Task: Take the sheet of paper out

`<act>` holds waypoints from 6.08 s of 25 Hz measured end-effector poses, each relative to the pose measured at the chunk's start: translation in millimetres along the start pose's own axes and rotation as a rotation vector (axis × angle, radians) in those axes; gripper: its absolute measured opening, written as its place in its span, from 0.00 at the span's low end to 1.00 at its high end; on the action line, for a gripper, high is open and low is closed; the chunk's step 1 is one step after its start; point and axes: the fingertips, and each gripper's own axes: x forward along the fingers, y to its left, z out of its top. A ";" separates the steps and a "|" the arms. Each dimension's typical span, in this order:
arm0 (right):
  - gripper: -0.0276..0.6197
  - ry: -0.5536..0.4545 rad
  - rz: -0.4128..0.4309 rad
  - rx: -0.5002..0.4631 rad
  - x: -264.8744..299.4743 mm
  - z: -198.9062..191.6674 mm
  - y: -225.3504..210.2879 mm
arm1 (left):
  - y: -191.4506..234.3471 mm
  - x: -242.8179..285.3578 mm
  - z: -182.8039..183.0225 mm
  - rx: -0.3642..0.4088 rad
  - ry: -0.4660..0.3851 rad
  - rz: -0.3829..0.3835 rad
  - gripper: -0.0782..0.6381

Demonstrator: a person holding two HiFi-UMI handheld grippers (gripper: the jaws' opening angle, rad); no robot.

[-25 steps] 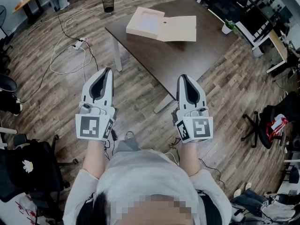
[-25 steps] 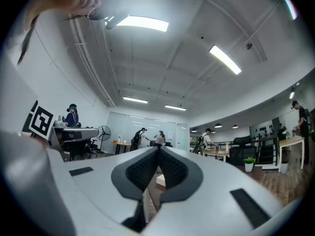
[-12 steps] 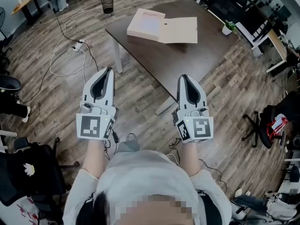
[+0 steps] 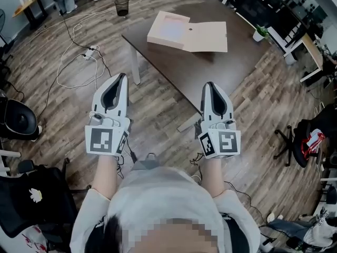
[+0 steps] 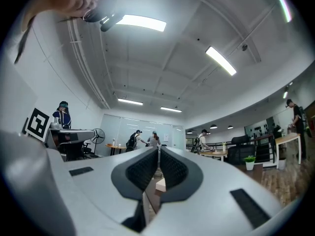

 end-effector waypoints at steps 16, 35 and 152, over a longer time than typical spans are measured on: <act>0.07 0.007 0.000 -0.004 45.5 -15.6 1.6 | 31.2 30.9 -17.0 -0.006 -0.005 -0.004 0.12; 0.07 -0.002 0.047 0.007 197.8 -35.9 -61.9 | 76.7 173.5 -52.9 0.006 0.001 0.027 0.12; 0.29 1.139 -0.034 0.828 503.6 -474.4 -203.4 | 226.3 617.9 -330.2 -0.206 0.249 -0.492 0.12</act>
